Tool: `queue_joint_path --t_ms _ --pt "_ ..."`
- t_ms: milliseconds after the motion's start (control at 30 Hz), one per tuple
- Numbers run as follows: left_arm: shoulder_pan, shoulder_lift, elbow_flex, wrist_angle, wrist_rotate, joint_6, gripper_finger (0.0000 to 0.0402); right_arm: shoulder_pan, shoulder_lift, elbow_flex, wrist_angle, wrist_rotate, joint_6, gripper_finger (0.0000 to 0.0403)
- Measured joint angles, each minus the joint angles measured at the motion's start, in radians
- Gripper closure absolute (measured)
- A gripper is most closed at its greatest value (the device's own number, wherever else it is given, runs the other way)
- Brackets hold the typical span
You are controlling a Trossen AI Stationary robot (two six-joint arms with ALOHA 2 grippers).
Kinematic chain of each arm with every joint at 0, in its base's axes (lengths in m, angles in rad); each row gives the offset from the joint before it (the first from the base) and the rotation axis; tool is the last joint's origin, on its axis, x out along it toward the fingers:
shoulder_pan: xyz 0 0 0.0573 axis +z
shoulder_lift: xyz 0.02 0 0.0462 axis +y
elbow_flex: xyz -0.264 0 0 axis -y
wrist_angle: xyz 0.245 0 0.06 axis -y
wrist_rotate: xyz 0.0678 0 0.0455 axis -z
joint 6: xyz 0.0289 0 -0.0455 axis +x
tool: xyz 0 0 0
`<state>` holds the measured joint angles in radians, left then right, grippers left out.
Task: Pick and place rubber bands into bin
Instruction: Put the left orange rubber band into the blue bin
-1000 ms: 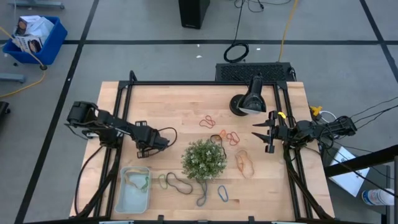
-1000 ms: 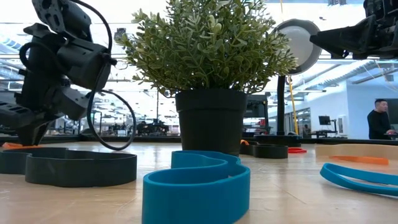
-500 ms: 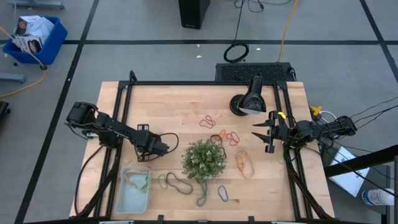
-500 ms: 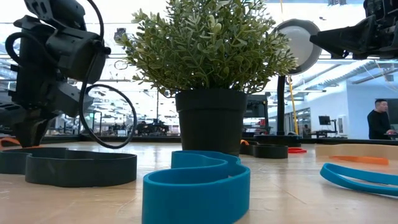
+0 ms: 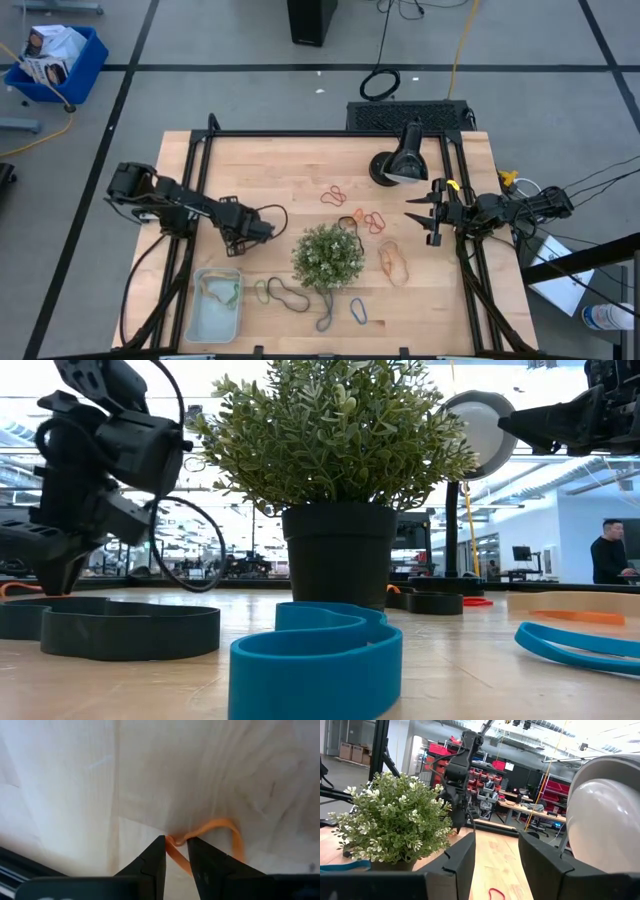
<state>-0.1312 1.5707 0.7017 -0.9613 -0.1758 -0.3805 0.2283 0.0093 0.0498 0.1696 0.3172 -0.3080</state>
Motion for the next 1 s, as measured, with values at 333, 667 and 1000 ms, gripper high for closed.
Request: queue_joint_path --t_ms 333,667,1000 --pt "0.101 0.000 0.000 -0.063 0.109 -0.082 0.0311 0.000 0.000 0.000 -0.003 0.000 0.003 0.0257" --pt "0.162 0.003 -0.004 -0.105 0.200 -0.148 0.0312 0.000 0.000 0.000 -0.005 0.000 0.004 0.0257" --pt "0.166 0.002 -0.006 -0.057 0.186 -0.069 0.0312 0.000 0.000 0.000 -0.006 0.000 0.004 0.0257"
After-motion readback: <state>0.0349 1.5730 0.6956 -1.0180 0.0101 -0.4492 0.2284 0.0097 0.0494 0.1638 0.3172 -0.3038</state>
